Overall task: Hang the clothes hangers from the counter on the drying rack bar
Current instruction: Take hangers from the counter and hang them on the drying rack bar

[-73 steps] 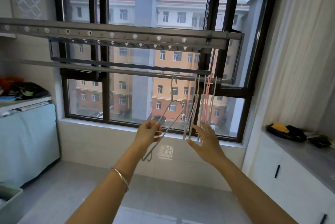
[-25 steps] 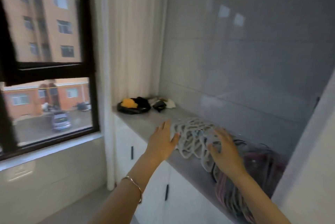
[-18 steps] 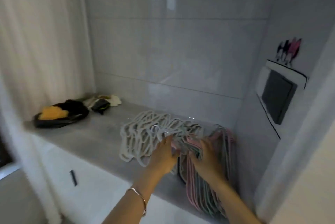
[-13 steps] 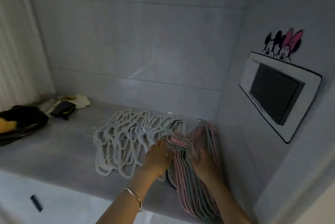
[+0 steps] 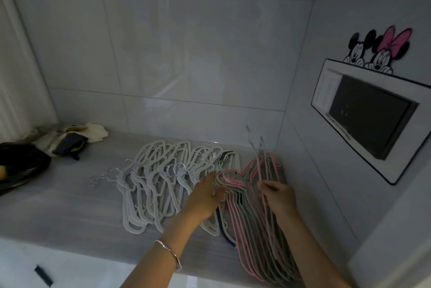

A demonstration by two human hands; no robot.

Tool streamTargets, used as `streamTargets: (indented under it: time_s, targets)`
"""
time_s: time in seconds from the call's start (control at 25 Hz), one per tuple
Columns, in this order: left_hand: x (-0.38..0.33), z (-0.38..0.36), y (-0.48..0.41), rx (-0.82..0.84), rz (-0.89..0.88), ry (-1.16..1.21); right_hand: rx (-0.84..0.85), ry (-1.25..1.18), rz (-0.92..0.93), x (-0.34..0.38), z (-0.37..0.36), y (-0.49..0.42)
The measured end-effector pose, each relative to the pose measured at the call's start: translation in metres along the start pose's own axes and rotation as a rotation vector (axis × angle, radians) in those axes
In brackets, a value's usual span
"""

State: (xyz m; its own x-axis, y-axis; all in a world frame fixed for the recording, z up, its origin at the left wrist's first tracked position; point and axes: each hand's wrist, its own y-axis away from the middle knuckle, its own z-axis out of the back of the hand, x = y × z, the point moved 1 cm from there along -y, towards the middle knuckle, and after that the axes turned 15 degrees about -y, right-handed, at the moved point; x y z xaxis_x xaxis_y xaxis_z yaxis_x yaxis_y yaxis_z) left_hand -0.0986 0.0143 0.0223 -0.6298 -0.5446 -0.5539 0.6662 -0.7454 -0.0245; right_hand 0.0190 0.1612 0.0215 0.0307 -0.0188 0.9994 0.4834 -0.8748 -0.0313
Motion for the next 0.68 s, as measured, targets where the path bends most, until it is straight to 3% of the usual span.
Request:
streamTargets:
  time_s: [0.08, 0.2, 0.52, 0.68]
  targets:
    - [-0.009, 0.014, 0.011, -0.035, 0.018, 0.087, 0.090, -0.201, -0.049, 0.023, -0.014, 0.009]
    - [-0.018, 0.032, 0.036, -0.073, 0.050, 0.193, 0.381, -0.354, -0.111, 0.050, -0.040, 0.035]
    - [-0.023, 0.069, 0.198, -0.290, 0.319, 0.270, 0.911, -0.361, -0.146, 0.066, -0.070, 0.139]
    - [-0.063, 0.072, 0.310, -0.507, 0.419, 0.221, 1.226, -0.376, -0.122, 0.089, -0.052, 0.224]
